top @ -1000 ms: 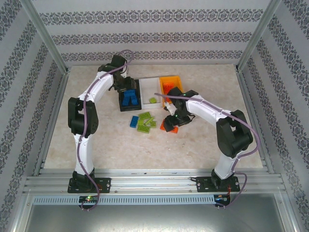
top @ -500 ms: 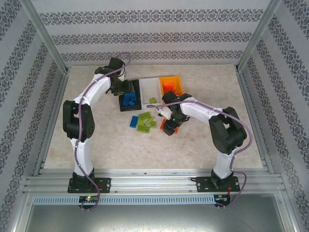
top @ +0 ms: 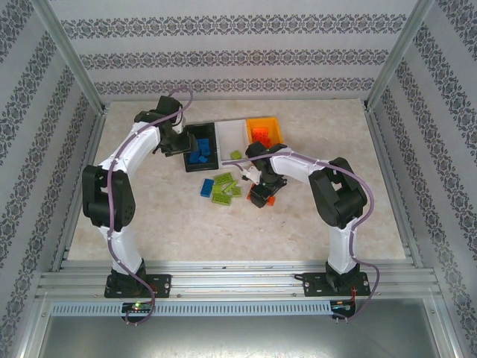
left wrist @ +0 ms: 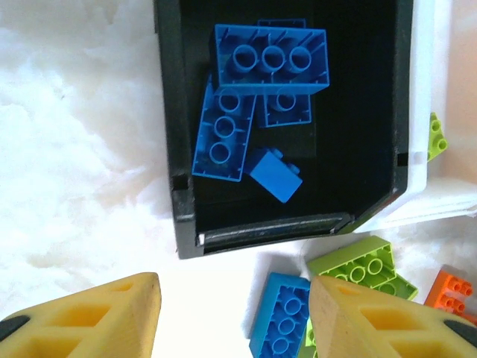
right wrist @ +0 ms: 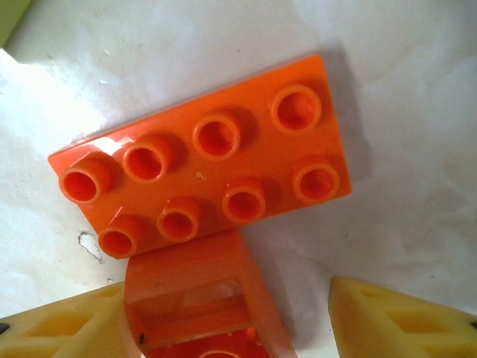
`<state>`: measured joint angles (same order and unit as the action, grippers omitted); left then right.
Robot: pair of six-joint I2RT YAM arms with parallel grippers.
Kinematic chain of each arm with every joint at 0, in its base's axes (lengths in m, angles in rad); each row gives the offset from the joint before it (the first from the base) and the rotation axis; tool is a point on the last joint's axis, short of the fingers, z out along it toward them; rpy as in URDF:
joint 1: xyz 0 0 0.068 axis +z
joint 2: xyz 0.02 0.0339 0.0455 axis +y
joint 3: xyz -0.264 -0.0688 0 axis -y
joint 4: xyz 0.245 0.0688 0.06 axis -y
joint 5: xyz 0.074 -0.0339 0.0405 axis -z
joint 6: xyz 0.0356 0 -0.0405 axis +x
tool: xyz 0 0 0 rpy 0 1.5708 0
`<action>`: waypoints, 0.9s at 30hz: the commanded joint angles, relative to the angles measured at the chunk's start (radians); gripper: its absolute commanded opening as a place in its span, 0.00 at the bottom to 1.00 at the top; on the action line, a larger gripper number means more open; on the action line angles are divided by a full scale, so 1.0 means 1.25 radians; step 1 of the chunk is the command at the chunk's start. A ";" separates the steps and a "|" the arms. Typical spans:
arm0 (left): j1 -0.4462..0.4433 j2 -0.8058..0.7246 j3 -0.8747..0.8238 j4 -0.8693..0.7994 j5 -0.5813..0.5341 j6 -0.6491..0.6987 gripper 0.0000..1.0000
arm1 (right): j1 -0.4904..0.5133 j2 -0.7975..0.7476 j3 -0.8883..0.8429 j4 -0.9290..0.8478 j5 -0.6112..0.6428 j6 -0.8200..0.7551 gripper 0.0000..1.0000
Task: Sort the legos into containers by color
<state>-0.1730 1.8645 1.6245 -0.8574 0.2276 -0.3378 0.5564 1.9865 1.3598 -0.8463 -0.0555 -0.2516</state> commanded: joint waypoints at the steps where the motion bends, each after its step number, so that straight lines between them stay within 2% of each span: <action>1: 0.015 -0.051 -0.034 0.000 -0.013 0.021 0.56 | -0.006 -0.004 0.001 -0.032 0.022 0.040 0.54; 3: 0.020 -0.065 -0.058 0.008 -0.012 0.022 0.56 | -0.006 -0.016 -0.007 -0.044 0.026 0.056 0.44; 5: 0.023 -0.079 -0.081 0.018 -0.008 0.019 0.56 | -0.003 -0.037 -0.026 -0.047 0.026 0.067 0.39; 10: 0.024 -0.096 -0.110 0.033 0.001 0.016 0.56 | -0.010 -0.131 -0.075 -0.053 0.021 0.114 0.39; 15: 0.024 -0.103 -0.113 0.037 0.014 0.019 0.56 | -0.089 -0.241 -0.073 -0.055 -0.063 0.216 0.39; 21: 0.021 -0.123 -0.123 0.040 0.036 0.019 0.56 | -0.193 -0.256 0.055 -0.048 -0.170 0.349 0.39; 27: 0.001 -0.152 -0.150 0.041 0.052 0.013 0.56 | -0.238 -0.155 0.221 -0.010 -0.234 0.466 0.39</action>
<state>-0.1574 1.7157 1.4643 -0.8215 0.2687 -0.3332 0.2749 1.7214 1.5620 -0.8875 -0.2691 0.2134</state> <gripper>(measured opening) 0.562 0.393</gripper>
